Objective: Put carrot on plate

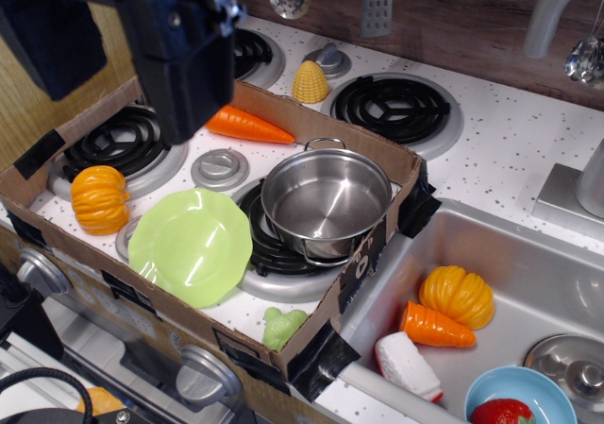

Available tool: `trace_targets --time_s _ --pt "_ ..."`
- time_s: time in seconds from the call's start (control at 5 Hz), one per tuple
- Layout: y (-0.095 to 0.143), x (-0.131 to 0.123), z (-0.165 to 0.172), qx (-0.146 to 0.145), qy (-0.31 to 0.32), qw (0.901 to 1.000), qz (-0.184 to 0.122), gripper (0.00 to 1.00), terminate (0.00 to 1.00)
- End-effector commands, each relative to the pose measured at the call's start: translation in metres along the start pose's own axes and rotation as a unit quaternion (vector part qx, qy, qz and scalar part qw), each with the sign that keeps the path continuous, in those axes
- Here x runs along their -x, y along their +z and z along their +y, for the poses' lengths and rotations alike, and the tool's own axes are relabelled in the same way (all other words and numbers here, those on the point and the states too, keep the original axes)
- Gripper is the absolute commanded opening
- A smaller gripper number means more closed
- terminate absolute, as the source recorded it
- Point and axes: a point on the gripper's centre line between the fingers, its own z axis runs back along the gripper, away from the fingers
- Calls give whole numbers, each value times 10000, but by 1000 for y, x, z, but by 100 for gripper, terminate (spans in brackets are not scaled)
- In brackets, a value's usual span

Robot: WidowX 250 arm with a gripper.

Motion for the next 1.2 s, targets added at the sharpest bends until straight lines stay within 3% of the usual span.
trace_targets --time_s 0.0,0.2,0.4,0.6,1.0 --pt "0 0 0 0 0 10000 0 100 0" --pt "-13 -30 35 197 -1212 9922 211 100 0" --pt "-30 -63 59 135 -2293 9729 270 100 0" --pt "-50 -88 72 166 -2922 9559 263 100 0" --pt "-96 -132 96 91 -3927 9196 -37 100 0"
